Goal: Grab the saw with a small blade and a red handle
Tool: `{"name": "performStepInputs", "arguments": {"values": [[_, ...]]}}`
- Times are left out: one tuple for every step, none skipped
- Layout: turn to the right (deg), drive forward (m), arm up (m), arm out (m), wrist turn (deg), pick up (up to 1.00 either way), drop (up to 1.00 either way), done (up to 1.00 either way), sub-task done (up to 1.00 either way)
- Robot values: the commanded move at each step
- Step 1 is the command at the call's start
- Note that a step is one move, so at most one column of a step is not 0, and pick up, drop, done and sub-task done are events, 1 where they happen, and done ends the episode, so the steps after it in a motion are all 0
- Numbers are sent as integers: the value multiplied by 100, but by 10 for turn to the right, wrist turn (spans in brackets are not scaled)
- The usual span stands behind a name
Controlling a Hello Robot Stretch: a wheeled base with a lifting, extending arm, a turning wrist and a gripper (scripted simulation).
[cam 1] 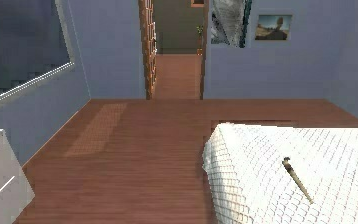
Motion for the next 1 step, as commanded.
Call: {"name": "performStepInputs", "arguments": {"values": [[0,0,50,0,0,0,0,0,0]]}}
